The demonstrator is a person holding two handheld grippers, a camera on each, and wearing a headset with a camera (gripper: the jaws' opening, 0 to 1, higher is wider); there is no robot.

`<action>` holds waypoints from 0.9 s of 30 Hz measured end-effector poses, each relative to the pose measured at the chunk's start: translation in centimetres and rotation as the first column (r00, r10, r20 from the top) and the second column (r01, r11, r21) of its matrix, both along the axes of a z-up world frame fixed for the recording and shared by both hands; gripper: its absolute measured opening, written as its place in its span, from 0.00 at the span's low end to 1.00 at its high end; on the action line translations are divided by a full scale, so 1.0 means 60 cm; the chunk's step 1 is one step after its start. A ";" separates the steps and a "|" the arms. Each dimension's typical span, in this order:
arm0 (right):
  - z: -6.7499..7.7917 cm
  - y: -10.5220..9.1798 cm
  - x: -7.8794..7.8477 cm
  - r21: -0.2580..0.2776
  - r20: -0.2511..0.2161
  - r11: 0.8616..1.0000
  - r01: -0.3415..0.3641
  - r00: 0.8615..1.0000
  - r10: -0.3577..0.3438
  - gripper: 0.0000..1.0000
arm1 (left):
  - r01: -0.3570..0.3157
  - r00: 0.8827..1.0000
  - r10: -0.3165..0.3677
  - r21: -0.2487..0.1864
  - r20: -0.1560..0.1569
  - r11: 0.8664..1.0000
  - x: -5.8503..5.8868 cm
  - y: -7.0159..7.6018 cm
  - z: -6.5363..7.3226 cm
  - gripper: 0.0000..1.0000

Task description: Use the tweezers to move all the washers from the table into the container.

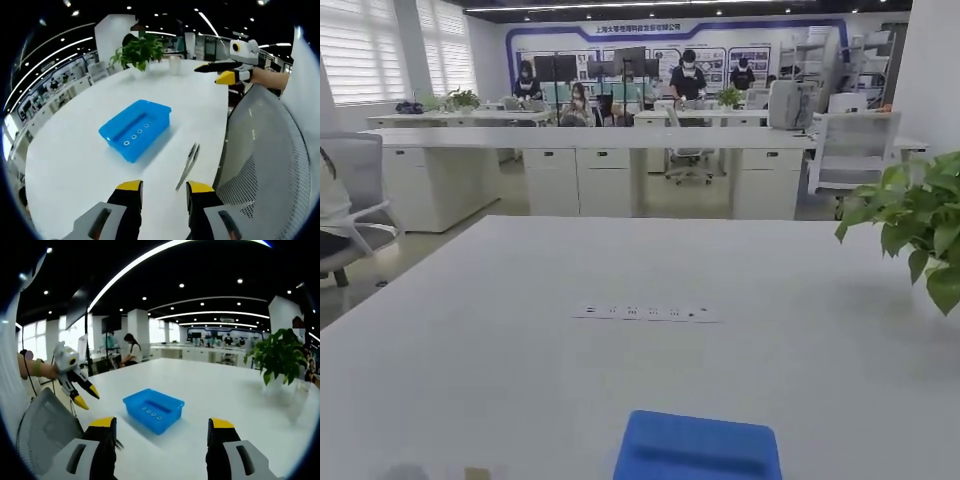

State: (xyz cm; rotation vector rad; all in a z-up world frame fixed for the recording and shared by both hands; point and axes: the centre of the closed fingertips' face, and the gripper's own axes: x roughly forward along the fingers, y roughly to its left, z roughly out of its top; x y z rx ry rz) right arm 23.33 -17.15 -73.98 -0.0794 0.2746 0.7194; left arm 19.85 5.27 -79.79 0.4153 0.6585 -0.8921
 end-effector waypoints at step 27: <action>0.046 -0.051 0.028 0.017 0.141 0.980 0.198 0.970 -0.199 0.99 | -0.346 0.808 0.542 -0.559 0.231 0.754 0.044 0.048 0.132 0.99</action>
